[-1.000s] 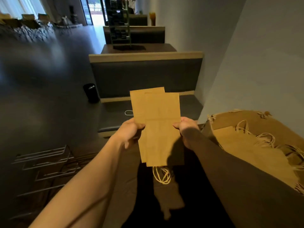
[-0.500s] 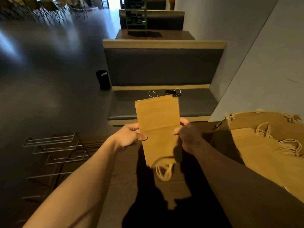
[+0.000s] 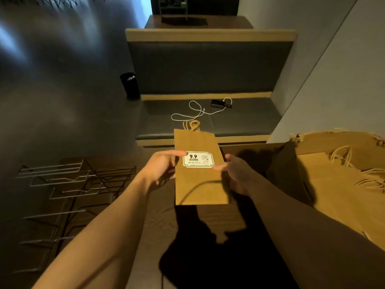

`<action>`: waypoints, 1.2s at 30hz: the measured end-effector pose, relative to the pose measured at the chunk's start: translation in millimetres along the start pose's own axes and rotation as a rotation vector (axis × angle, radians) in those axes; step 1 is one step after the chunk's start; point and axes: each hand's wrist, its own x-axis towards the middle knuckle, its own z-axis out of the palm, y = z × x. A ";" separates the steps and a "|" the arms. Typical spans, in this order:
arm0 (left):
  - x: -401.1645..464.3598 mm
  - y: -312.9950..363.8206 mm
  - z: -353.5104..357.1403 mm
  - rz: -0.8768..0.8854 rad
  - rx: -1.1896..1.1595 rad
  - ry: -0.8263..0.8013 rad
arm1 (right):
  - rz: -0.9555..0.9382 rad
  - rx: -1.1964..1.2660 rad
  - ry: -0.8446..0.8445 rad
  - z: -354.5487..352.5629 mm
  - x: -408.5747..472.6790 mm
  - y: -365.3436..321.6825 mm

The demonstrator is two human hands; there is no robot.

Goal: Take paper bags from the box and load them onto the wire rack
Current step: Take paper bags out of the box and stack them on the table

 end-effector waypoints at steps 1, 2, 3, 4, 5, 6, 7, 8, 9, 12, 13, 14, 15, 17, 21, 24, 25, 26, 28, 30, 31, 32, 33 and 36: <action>0.7 -1.9 -0.3 -0.030 -0.049 0.004 | 0.008 -0.025 -0.013 0.8 2.9 4.6; 2.0 -5.5 -1.2 -0.042 -0.072 0.006 | 0.008 -0.040 -0.010 2.1 3.7 7.4; 3.5 -12.0 -2.2 -0.044 -0.064 0.018 | 0.004 -0.054 0.003 3.0 6.7 11.6; 3.8 -19.6 -1.9 -0.050 -0.044 0.025 | 0.004 -0.068 0.029 3.6 8.5 16.0; 3.8 -28.7 -1.6 -0.055 0.003 0.025 | -0.002 -0.088 0.063 4.1 11.1 22.3; 4.1 -40.3 0.1 -0.057 0.068 0.012 | -0.004 -0.118 0.110 4.2 13.4 30.8; 3.1 -50.0 3.4 -0.051 0.141 -0.003 | -0.012 -0.158 0.143 4.0 15.7 39.2; 1.1 -59.6 6.9 -0.047 0.198 -0.005 | -0.020 -0.217 0.167 4.1 14.3 46.2; 0.9 -69.9 9.0 -0.055 0.228 0.006 | -0.027 -0.269 0.181 2.8 14.0 54.0; 3.5 -90.3 13.9 -0.182 0.260 0.027 | -0.038 -0.371 0.177 -4.4 15.4 71.5; 6.3 -94.7 14.8 -0.253 0.360 0.003 | -0.037 -0.416 0.169 -6.7 14.8 74.0; 8.0 -96.2 14.6 -0.318 0.556 -0.024 | -0.039 -0.470 0.154 -10.1 15.8 75.3; 9.8 -96.4 14.4 -0.347 0.777 -0.022 | -0.043 -0.537 0.133 -13.7 18.3 74.6; 11.6 -92.2 14.4 -0.273 1.024 0.136 | -0.032 -0.702 0.056 -19.2 22.1 69.1; 12.0 -84.2 24.7 0.001 1.015 0.252 | -0.006 -0.676 0.019 -19.6 30.5 67.1; 21.5 -90.9 27.8 -0.198 0.873 0.329 | 0.052 -0.459 0.048 -18.2 35.1 77.0; 23.9 -94.0 26.6 -0.274 0.816 0.295 | 0.072 -0.432 0.060 -19.1 35.6 81.6; 23.5 -97.8 25.8 -0.332 0.752 0.230 | 0.088 -0.414 0.078 -20.5 36.4 86.7; 23.6 -111.5 27.1 -0.362 0.655 0.111 | 0.109 -0.361 0.119 -23.3 37.7 98.9; 22.2 -127.2 36.1 -0.349 0.528 0.059 | 0.140 -0.289 0.172 -24.2 38.5 109.4; 21.5 -133.8 41.1 -0.334 0.474 0.051 | 0.152 -0.274 0.198 -23.8 40.1 112.9; 21.3 -139.9 47.4 -0.320 0.446 0.047 | 0.165 -0.288 0.226 -24.5 42.6 117.0; 22.1 -144.8 51.8 -0.307 0.456 0.042 | 0.180 -0.323 0.261 -25.0 44.6 120.0; 26.7 -158.4 55.7 -0.354 0.574 0.042 | 0.225 -0.420 0.403 -27.2 48.4 128.0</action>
